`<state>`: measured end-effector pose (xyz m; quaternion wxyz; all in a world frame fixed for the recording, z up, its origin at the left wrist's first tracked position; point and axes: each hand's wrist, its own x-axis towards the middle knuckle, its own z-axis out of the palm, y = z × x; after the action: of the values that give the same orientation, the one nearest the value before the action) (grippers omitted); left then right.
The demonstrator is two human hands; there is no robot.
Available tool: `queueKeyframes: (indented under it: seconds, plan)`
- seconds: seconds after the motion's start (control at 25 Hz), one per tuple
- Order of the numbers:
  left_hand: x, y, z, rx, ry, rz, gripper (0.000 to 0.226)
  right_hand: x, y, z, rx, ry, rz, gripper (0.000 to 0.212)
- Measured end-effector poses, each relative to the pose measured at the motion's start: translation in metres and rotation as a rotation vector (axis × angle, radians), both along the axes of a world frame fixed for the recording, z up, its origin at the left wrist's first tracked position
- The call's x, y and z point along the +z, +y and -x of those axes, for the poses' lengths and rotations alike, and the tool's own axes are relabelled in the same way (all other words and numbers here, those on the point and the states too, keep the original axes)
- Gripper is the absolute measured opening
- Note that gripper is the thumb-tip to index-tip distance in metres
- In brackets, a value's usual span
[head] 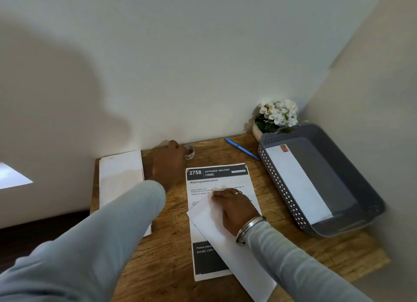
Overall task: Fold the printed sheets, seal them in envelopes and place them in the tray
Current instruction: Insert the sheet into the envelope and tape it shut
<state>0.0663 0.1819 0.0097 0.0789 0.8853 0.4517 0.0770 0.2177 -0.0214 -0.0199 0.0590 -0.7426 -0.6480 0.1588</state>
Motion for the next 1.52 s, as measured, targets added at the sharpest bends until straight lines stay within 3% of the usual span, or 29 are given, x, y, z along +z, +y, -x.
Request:
queueKeyframes:
  seconds: [0.28, 0.44, 0.6, 0.76, 1.0, 1.24, 1.52]
  plan:
    - [0.002, -0.004, 0.006, -0.037, 0.015, -0.026, 0.030, 0.002, -0.001, -0.001, 0.011, 0.021, -0.001, 0.062]
    - [-0.003, -0.022, 0.015, -0.037, -0.257, 0.191, 0.008, 0.007, -0.002, -0.001, 0.024, 0.041, -0.030, 0.062]
    - [-0.008, -0.059, 0.031, -0.013, -0.534, 0.443, 0.014, 0.009, -0.004, -0.004, 0.055, 0.087, -0.021, 0.054]
    - [-0.005, -0.088, 0.043, 0.026, -0.648, 0.533, 0.007, 0.027, 0.000, 0.002, -0.161, 0.378, -0.157, 0.034]
    - [0.014, -0.114, 0.047, -0.036, -0.799, 0.594, 0.004, 0.052, 0.006, 0.031, -0.282, 0.678, -0.398, 0.029]
    - [0.016, -0.119, 0.050, -0.047, -0.814, 0.563, 0.004, 0.051, 0.006, 0.038, -0.330, 0.695, -0.477, 0.015]
    - [0.017, -0.122, 0.053, -0.061, -0.804, 0.560, 0.009, 0.057, 0.008, 0.038, -0.379, 0.730, -0.412, 0.013]
